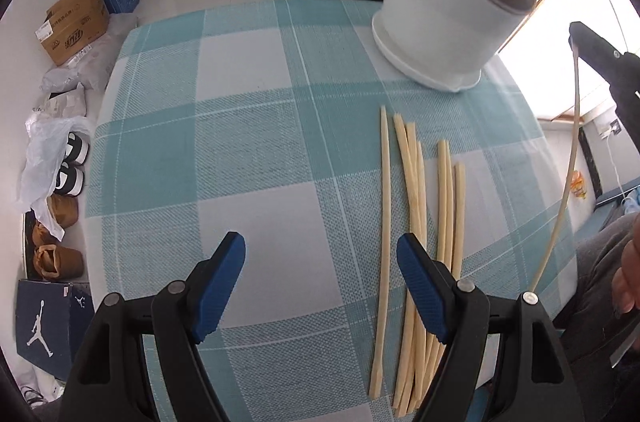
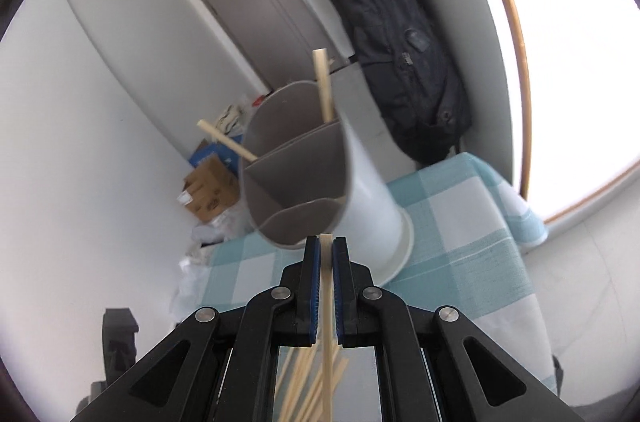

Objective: Organize utensils
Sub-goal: 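Close the left tool on a chopstick while the right tool holds its chopstick up, then carry both chopsticks over the white holder and open both tools to drop them, then withdraw both open tools from the holder and lower them toward the chopsticks, then close the right tool on a wooden chopstick on the cloth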

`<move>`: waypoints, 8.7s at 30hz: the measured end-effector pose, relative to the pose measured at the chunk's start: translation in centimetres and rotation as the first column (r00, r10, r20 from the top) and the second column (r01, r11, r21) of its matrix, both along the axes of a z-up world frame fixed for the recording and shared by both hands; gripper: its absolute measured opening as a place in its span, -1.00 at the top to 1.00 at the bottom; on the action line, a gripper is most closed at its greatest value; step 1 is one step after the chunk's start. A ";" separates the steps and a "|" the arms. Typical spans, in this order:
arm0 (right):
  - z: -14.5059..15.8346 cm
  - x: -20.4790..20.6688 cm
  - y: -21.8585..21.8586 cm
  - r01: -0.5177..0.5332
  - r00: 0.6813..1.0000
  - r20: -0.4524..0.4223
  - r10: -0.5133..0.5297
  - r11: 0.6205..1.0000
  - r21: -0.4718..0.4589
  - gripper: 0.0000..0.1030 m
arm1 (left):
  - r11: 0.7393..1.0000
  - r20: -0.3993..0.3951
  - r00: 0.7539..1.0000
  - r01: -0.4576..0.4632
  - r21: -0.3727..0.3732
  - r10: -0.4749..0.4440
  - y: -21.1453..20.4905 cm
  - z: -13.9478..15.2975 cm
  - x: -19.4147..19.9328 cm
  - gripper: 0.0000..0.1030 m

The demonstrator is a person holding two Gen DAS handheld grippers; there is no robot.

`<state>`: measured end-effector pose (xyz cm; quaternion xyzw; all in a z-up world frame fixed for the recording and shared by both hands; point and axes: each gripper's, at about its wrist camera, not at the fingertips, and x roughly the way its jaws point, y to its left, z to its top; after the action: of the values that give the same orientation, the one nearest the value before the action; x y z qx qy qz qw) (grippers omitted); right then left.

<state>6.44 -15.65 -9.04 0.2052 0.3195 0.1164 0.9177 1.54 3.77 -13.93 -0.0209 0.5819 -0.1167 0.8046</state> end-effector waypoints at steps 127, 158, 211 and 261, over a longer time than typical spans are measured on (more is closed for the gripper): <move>14.6 13.5 0.4 0.095 0.851 0.521 -0.067 0.995 -0.027 0.90 | 0.952 0.575 0.787 -0.047 -0.304 0.222 -1.8 21.1 13.9 1.00; 8.5 9.3 -0.6 -0.091 0.941 0.323 0.097 0.995 -0.032 0.75 | 0.931 0.412 0.911 0.137 -0.339 0.016 -3.7 17.3 12.5 1.00; -1.2 -1.5 4.4 -0.241 0.958 -0.188 0.216 0.962 -0.125 -0.87 | 0.972 0.464 0.854 -0.194 -0.135 0.235 2.9 8.1 -0.8 -0.72; -8.4 4.6 8.6 -0.382 0.698 -0.713 0.070 0.878 -0.288 0.44 | 0.944 0.266 0.909 -0.285 -0.168 0.321 6.2 5.3 0.4 -0.72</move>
<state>11.08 -7.09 -17.47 -0.0083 0.6746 0.0770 0.7341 1.91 9.95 -8.66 -0.1444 0.4390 -0.0284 0.8864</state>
